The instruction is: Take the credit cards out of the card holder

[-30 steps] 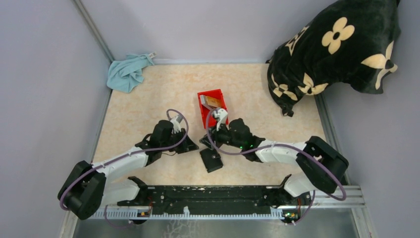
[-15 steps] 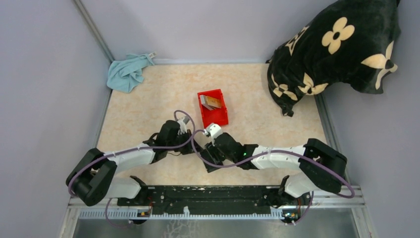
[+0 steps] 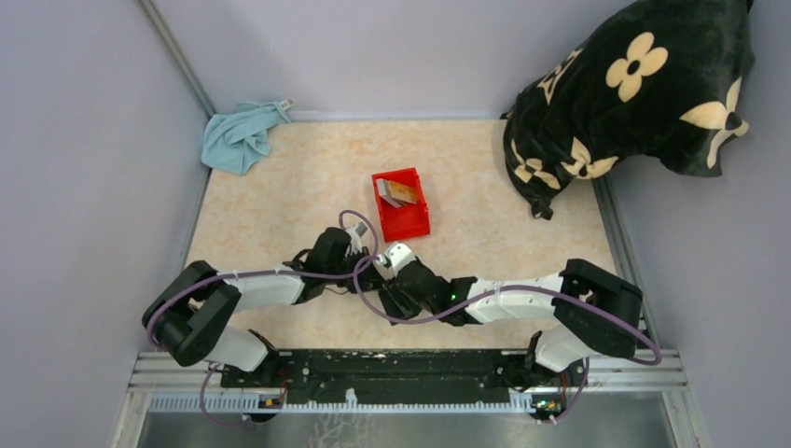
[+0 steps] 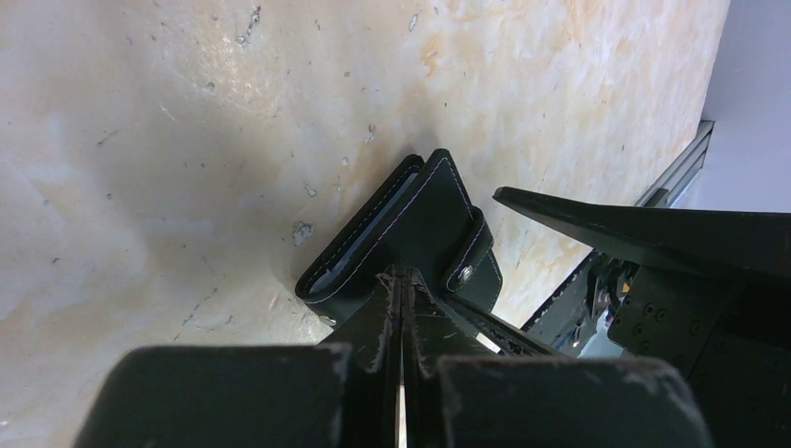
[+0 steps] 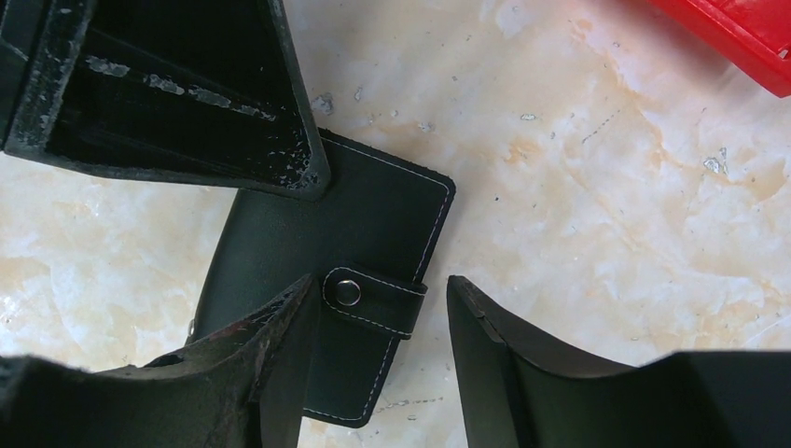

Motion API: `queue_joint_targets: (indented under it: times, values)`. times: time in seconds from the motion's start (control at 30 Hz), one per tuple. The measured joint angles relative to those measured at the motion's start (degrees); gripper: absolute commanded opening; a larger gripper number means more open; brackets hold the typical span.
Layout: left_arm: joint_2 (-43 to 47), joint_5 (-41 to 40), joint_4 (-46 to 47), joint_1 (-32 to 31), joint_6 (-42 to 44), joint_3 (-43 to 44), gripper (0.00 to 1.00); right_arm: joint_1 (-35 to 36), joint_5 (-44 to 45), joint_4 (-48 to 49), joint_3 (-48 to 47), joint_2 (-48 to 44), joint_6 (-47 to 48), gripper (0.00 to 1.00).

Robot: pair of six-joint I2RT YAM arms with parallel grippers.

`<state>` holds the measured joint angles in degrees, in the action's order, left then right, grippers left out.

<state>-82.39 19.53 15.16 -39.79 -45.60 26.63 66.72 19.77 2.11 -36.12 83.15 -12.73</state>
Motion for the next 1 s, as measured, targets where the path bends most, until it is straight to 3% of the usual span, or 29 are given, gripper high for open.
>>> queue_joint_targets:
  times: [0.27,0.37,0.7,1.0]
  values:
    - [-0.44,-0.24,0.46,-0.09,-0.28,0.0,0.0,0.98,0.11,0.17,-0.81,1.4,-1.55,0.2]
    - [-0.44,-0.35,0.5,-0.09,-0.31,0.0,0.0,1.01,0.35,0.24,-1.11,1.64,-2.58,0.01]
    - [-0.44,-0.81,0.52,-0.22,-0.81,0.0,0.0,-0.02,-0.07,1.05,-1.2,2.05,-5.64,0.0]
    - [-0.59,-0.96,0.83,-0.37,-1.11,-0.02,0.0,-12.59,-19.98,13.84,11.87,-7.58,-13.46,0.0]
